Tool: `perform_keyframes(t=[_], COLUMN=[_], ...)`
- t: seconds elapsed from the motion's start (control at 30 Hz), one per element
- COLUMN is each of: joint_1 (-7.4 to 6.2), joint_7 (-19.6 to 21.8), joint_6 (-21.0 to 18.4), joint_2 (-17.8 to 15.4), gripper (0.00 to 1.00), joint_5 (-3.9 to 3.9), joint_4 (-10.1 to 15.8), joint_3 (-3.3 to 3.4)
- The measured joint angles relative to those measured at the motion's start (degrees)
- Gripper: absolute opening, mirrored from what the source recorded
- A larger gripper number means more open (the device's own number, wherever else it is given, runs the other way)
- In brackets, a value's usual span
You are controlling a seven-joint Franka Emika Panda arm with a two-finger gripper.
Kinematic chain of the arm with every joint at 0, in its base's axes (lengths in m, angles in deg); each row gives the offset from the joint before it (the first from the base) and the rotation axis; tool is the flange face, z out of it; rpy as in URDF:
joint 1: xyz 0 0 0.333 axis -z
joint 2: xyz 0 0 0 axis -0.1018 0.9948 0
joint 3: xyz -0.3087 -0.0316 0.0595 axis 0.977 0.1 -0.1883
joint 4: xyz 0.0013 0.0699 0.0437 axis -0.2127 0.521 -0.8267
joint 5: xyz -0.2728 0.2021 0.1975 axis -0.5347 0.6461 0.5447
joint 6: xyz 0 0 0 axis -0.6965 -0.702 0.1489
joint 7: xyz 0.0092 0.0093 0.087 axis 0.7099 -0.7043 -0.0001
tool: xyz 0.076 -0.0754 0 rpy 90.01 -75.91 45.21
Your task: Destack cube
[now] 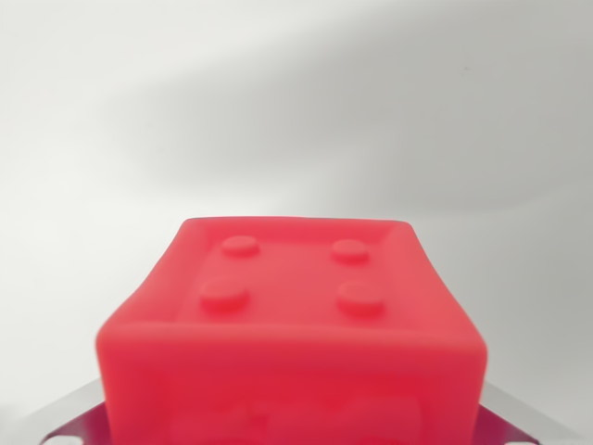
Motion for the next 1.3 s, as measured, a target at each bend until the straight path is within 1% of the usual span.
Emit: perform_keyframes(t=[0.37, 0.43, 0.63, 1.3], joint_1=[1.68, 1.72, 1.72, 1.72], joint_7=[-1.25, -1.26, -1.26, -1.26], joint_6=[0.31, 0.88, 3.31, 8.00], joint_2=[1.87, 2.47, 5.58, 11.68], gripper=[0.00, 0.00, 0.00, 0.00], joint_5=[0.00, 0.00, 0.00, 0.00], joint_4=[-1.65, -1.73, -2.08, -3.60], joint_3=[0.02, 0.02, -0.03, -0.03])
